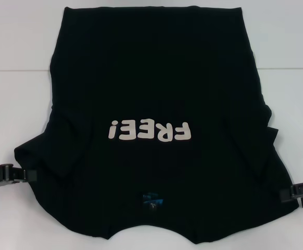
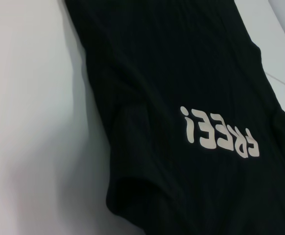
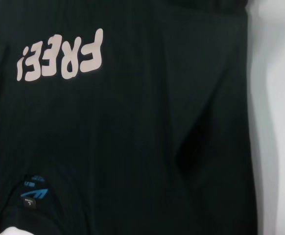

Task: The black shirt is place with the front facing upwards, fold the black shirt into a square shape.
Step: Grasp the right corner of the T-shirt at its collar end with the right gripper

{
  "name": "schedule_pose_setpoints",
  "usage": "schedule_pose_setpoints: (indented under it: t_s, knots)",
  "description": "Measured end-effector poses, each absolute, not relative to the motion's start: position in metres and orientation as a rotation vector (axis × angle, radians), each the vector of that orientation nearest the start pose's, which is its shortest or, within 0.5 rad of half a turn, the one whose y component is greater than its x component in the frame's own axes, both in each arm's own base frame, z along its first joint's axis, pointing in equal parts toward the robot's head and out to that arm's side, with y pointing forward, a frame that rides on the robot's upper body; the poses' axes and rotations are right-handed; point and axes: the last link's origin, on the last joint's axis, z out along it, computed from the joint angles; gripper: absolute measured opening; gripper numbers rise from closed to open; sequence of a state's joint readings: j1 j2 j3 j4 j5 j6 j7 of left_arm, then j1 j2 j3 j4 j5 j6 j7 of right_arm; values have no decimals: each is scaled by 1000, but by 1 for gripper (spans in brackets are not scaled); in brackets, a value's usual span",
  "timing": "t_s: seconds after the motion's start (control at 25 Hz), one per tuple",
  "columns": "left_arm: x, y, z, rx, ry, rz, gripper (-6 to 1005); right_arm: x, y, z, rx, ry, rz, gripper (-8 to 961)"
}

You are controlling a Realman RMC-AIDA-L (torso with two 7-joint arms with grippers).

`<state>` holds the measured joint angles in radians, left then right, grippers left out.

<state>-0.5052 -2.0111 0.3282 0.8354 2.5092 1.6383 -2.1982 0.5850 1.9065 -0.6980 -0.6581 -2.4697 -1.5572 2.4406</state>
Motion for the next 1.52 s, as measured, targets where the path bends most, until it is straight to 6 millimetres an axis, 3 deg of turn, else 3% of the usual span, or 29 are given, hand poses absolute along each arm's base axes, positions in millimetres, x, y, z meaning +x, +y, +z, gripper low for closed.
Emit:
schedule_pose_setpoints:
  t_s: [0.88, 1.44, 1.52]
  knots:
    - [-341, 307, 74, -2173, -1765, -406, 25, 313, 335, 33, -2284, 1940, 52, 911]
    - [-340, 306, 73, -2185, -1771, -412, 25, 312, 338, 30, -2284, 1918, 3, 908]
    - [-340, 306, 73, -2186, -1771, -413, 25, 314, 340, 30, -2276, 1903, -42, 824]
